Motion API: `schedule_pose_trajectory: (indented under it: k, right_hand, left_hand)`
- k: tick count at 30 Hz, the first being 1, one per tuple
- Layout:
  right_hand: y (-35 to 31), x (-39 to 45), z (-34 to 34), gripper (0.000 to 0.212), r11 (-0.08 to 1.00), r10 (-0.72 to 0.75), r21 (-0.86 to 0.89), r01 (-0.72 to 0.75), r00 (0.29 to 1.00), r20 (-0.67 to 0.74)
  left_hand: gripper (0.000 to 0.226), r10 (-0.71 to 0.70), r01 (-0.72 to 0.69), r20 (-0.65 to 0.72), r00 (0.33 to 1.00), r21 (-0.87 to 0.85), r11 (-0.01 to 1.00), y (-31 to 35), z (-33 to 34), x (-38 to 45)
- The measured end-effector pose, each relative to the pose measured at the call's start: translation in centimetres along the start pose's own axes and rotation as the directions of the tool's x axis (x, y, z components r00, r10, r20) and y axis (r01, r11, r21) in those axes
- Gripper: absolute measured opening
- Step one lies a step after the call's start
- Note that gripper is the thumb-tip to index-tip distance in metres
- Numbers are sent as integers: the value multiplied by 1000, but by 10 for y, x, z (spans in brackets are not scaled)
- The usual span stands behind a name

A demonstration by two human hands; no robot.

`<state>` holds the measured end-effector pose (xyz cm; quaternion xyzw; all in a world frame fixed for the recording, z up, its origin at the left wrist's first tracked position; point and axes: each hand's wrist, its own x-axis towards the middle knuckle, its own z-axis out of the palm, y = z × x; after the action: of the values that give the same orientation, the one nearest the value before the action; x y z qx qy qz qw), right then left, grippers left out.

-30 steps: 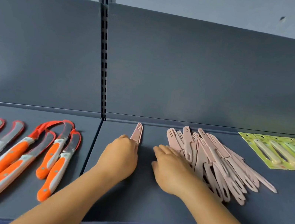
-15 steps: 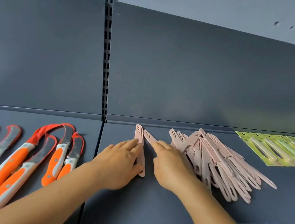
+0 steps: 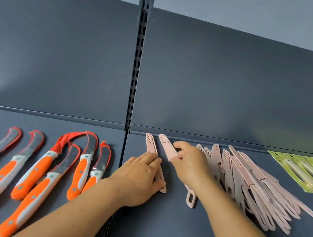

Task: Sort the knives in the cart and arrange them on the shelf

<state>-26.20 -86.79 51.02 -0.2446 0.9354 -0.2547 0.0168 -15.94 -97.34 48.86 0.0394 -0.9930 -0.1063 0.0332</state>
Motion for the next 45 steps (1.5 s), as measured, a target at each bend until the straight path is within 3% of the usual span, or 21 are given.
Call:
schedule_pose_trajectory:
  k: [4, 8, 14, 21, 26, 31, 34, 40, 45]
  right_hand:
    - [-13, 7, 13, 30, 953, 78, 290, -90, 996, 53]
    - [-17, 12, 21, 29, 916, 136, 370, -155, 988, 77]
    - [-19, 10, 26, 26, 967, 137, 214, -140, 990, 33]
    - [-18, 4, 22, 28, 992, 91, 84, -98, 993, 81]
    - [-16, -1, 17, 34, 997, 75, -8, -75, 993, 94]
    - [12, -16, -8, 34, 966, 41, -258, -37, 999, 10]
    - [26, -25, -12, 26, 922, 67, -386, -15, 990, 121]
    - [28, -30, -4, 33, 970, -55, -225, 91, 985, 163]
    - [26, -32, -3, 35, 967, 63, -251, -42, 995, 76]
  left_hand:
    - [52, -9, 10, 13, 1000, -74, 997, -4, 0, 3]
    - [56, -43, 53, 60, 997, -170, 984, -5, -1, 3]
    - [62, -57, 68, 58, 997, -225, 972, -4, -2, 4]
    - [66, -12, 22, 47, 999, -215, 976, -5, -1, 4]
    - [56, 22, -21, 4, 1000, -181, 983, -3, 1, 4]
    - [58, 40, -38, 28, 999, -72, 997, 2, 5, 7]
    - [57, 53, -51, 42, 998, -43, 998, 2, 7, 9]
    - [57, 50, -48, 34, 998, -47, 998, 2, 8, 11]
    - [57, 47, -45, 38, 998, -52, 998, 1, 8, 11]
